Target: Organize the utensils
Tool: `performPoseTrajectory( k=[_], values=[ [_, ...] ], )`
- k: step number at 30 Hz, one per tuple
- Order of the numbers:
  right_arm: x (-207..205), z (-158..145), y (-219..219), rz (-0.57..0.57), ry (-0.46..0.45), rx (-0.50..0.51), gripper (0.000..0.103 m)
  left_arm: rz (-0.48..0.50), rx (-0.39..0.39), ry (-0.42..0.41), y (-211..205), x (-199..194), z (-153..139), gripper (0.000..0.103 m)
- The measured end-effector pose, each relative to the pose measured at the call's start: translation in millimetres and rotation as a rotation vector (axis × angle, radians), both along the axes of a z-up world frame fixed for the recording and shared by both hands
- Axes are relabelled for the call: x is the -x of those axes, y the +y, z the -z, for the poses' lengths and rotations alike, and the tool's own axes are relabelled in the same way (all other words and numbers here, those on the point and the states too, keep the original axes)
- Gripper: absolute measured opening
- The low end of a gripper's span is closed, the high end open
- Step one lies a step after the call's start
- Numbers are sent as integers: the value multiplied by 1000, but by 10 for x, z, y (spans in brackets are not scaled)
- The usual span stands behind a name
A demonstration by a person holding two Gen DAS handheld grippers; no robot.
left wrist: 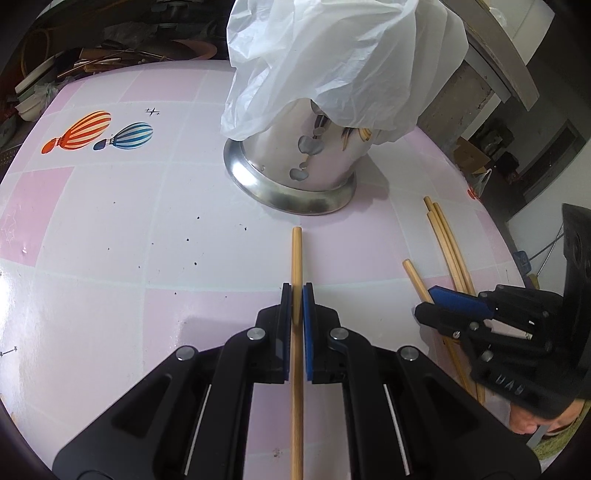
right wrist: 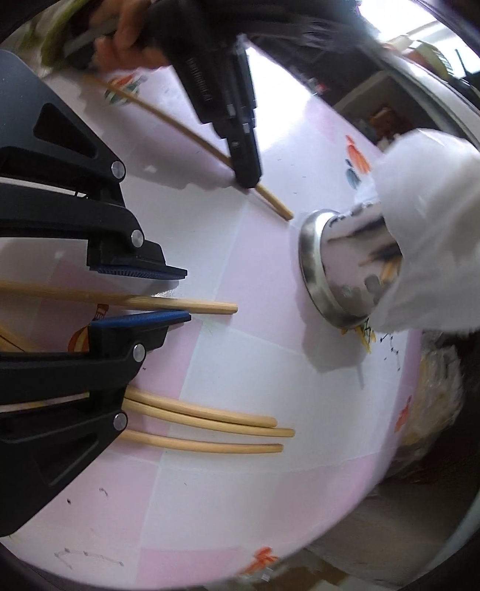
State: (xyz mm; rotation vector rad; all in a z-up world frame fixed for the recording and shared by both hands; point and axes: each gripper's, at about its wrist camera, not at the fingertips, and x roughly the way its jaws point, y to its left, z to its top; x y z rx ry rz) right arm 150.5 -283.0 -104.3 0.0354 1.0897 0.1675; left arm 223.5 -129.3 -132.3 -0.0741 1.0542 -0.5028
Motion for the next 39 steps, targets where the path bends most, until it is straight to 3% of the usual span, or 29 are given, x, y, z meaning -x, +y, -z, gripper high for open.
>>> performPoseTrajectory(
  k=[2, 4, 8, 10, 16, 28, 35, 39],
  values=[
    [41, 14, 49, -15, -18, 52, 7, 1, -2, 0, -1, -4, 0, 6],
    [52, 19, 35, -10, -19, 38, 7, 3, -1, 2, 9, -9, 3, 5],
    [77, 46, -135, 48, -17, -70, 6, 14, 1, 22, 37, -41, -7, 7],
    [108, 51, -228, 73, -20, -131, 6, 32, -12, 23, 42, -47, -37, 15],
    [124, 32, -343, 113, -38, -213, 6, 111, -63, 3, -44, -55, -189, 21],
    [179, 71, -458, 129, -45, -283, 6, 183, -240, 53, -280, -302, -114, 21],
    [191, 77, -433, 120, -44, -298, 6, 205, -304, 51, -394, -343, -129, 20],
    [201, 65, -435, 123, -50, -306, 6, 199, -328, 38, -411, -353, -132, 13]
  ],
)
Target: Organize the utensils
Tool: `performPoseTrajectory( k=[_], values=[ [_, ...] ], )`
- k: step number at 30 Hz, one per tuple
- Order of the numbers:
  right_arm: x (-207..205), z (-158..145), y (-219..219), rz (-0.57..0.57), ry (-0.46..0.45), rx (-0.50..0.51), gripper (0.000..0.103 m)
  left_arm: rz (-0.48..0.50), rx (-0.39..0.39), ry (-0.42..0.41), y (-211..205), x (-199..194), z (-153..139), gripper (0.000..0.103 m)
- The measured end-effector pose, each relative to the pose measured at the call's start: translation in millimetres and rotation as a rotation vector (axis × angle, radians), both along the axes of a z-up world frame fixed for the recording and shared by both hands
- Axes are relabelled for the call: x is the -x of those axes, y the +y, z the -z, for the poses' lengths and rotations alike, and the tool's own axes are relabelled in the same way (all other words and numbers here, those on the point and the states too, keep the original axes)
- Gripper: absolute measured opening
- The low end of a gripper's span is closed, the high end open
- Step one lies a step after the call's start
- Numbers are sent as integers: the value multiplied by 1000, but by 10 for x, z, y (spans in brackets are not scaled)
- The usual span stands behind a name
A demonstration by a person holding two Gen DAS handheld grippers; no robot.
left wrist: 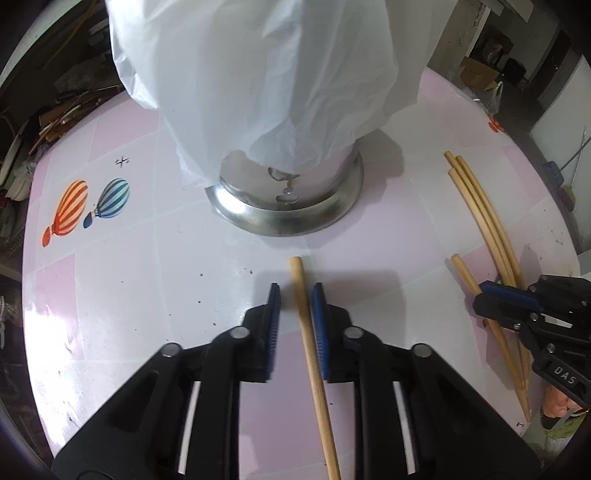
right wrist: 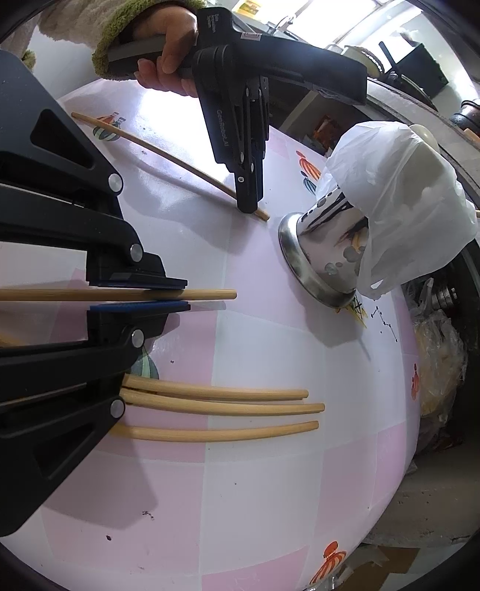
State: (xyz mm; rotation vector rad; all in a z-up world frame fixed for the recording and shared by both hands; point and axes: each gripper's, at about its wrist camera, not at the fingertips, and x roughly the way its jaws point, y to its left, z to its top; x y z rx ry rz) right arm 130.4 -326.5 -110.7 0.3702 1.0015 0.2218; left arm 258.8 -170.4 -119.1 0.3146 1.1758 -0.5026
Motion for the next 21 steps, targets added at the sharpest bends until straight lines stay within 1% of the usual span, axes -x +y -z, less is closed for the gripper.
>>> performPoseTrajectory(
  k=[3, 12, 15, 18, 21],
  values=[
    [-2, 6, -5, 4, 1, -1, 6, -14, 10, -7, 36, -5, 10, 7],
    [1, -16, -52, 26, -13, -19, 6, -42, 43, -50, 167, 45, -4, 5],
    [14, -68, -64, 27, -32, -27, 6, -54, 77, -75, 266, 127, -104, 5],
    [45, -155, -90, 32, -58, -33, 6, -65, 127, -101, 364, 187, -284, 5],
    [90, -259, -128, 39, -88, -51, 6, -62, 186, -150, 480, 299, -542, 5]
  ],
)
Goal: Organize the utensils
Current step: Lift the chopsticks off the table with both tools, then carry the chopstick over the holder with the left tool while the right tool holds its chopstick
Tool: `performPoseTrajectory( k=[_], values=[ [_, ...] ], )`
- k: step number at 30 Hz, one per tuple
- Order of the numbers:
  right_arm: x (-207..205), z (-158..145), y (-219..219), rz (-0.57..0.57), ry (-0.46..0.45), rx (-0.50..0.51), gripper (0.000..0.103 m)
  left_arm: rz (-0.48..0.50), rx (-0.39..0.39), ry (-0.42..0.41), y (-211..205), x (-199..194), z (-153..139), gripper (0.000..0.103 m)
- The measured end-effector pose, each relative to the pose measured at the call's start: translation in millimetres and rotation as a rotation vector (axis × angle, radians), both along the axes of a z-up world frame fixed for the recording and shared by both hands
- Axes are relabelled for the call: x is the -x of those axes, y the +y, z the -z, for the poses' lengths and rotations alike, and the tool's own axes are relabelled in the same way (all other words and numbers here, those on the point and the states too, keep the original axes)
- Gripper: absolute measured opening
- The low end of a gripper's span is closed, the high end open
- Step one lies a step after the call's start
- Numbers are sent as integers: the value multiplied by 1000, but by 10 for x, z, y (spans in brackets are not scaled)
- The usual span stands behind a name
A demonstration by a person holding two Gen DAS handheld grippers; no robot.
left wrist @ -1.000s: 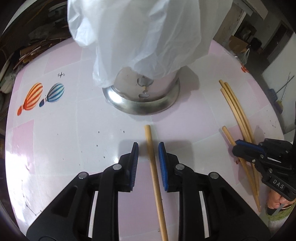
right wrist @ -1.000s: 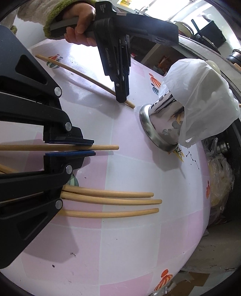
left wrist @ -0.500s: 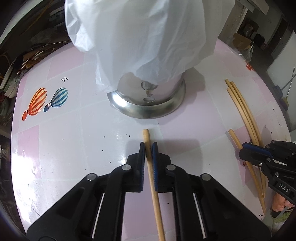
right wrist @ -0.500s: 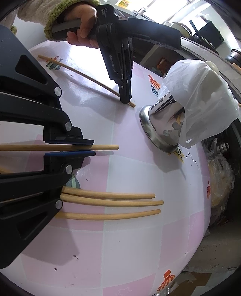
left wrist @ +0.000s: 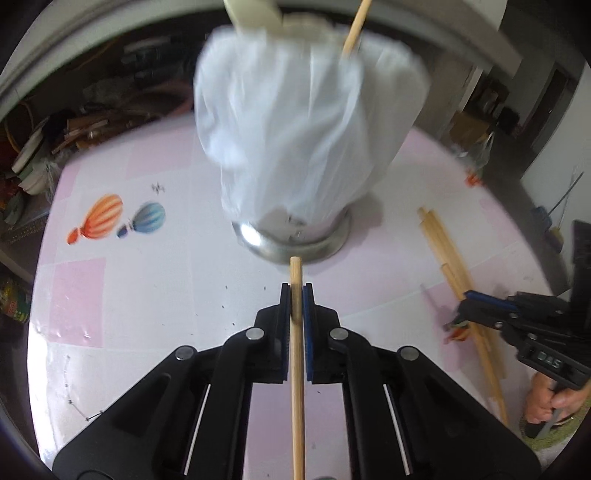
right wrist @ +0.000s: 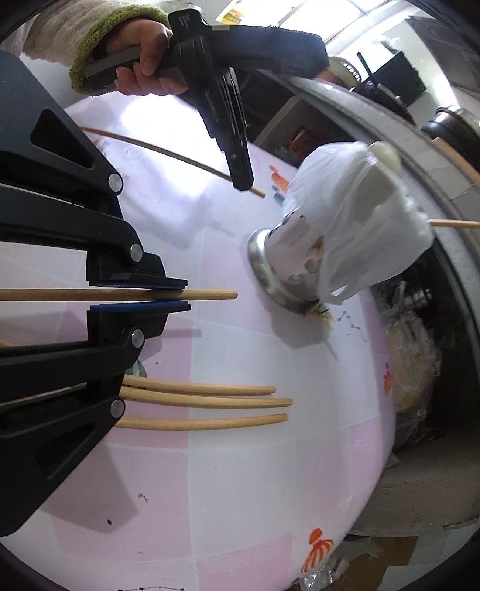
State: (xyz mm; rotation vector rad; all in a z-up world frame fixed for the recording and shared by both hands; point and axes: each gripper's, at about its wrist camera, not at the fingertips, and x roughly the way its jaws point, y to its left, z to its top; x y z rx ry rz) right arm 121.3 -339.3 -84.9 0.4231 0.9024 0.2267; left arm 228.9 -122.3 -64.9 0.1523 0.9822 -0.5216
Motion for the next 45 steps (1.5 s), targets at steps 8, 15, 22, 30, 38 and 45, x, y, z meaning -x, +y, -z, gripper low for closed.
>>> performPoseTrajectory(
  k=[8, 15, 22, 30, 38, 45],
  values=[
    [182, -404, -53, 8, -113, -24, 6, 23, 124, -98, 122, 263, -577, 5],
    [368, -726, -79, 10, -202, -27, 6, 14, 200, -160, 326, 484, -949, 5],
    [501, -961, -69, 16, -265, -18, 6, 4, 268, -229, 523, 621, -1291, 5],
    [556, -1105, -69, 23, -299, -19, 6, 15, 334, -308, 593, 726, -1695, 5],
    [605, -1273, -135, 20, -348, -47, 6, 38, 378, -394, 505, 716, -2073, 5],
    [625, -1370, -201, 27, -380, -64, 6, 60, 414, -447, 343, 619, -2345, 5]
  ],
)
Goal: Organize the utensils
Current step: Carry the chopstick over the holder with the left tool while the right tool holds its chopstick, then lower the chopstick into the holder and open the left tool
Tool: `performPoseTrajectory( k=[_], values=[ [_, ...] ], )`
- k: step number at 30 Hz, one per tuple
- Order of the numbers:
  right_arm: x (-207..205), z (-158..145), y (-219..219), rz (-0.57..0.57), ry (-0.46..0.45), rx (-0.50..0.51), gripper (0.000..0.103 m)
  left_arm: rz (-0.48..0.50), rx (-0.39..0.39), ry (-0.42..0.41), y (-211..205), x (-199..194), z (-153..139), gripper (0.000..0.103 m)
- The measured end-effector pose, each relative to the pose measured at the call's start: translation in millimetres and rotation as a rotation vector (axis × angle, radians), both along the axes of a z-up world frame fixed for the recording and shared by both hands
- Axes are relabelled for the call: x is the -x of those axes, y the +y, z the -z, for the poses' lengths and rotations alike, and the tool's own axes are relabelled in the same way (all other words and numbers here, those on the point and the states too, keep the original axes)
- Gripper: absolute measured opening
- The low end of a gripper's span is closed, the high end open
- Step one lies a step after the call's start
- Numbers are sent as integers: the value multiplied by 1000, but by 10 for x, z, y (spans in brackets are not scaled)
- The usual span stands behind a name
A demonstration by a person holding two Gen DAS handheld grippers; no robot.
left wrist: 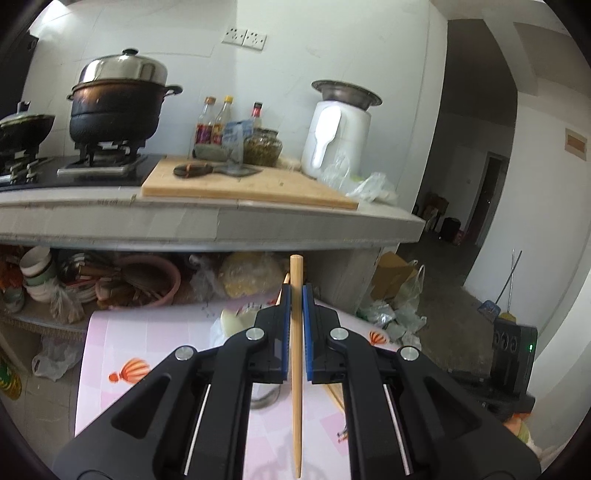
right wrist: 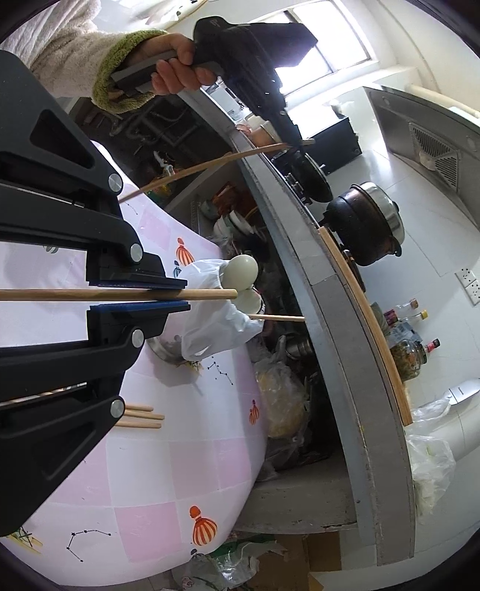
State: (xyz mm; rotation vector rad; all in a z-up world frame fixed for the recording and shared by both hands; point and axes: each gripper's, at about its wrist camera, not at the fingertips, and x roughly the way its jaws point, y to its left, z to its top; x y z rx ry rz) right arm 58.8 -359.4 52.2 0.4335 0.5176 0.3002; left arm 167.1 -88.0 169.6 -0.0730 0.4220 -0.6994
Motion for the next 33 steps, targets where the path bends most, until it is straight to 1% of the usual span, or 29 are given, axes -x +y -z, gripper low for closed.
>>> performPoseTrajectory(
  k=[2, 5, 8, 11, 13, 18, 22, 25, 28, 33],
  values=[
    [-3, -16, -12, 1, -4, -2, 6, 0, 13, -24, -50, -48, -80, 5],
    [-15, -25, -27, 5, -5, -3, 6, 7, 51, -33, -130, -141, -197, 5],
    [-55, -4, -35, 5, 1, -8, 6, -8, 80, -76, -246, -277, -347, 5],
    [-64, 20, -26, 3, 6, -6, 6, -28, 89, -93, -363, -462, -410, 5],
    [-74, 32, -31, 3, 10, -7, 6, -50, 81, -100, -450, -623, -412, 5],
    [-132, 91, -57, 6, 32, -12, 6, -94, 58, -98, -597, -977, -289, 5],
    [-180, 137, -57, 3, 47, -13, 6, -128, 3, -107, -718, -1205, -88, 5],
    [-210, 165, -56, 1, 55, -15, 6, -144, -4, -100, -751, -1322, 51, 5],
    [-227, 186, -54, -1, 63, -16, 6, -160, -6, -100, -770, -1392, 174, 5],
    [-240, 198, -42, -3, 70, -14, 6, -174, -47, -138, -822, -1362, 386, 5]
  ],
)
